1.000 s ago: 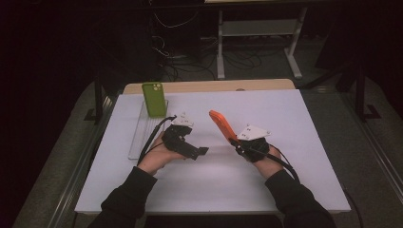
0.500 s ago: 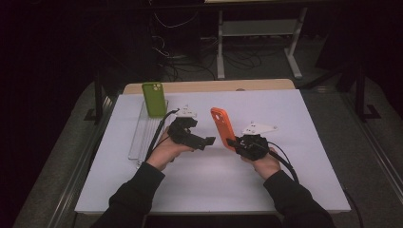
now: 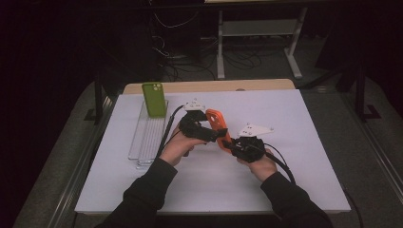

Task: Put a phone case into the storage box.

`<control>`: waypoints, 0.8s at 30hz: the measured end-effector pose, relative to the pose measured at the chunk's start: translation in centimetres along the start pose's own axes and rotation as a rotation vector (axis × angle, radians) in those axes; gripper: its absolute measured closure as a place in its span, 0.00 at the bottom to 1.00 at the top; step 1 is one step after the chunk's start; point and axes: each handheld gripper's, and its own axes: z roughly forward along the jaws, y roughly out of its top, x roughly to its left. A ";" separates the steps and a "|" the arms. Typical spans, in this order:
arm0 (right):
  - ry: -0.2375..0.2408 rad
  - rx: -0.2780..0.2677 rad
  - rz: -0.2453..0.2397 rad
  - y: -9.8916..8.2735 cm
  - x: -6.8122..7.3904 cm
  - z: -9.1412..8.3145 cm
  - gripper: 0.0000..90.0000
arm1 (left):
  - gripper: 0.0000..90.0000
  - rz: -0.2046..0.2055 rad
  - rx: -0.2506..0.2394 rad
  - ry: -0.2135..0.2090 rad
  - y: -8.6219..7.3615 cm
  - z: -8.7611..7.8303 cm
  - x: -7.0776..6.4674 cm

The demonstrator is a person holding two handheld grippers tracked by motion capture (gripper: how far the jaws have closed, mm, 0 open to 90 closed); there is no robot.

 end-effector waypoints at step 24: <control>0.000 0.012 -0.036 -0.1 0.4 0.4 0.83 | 0.15 -0.037 -0.044 0.005 0.1 0.2 0.0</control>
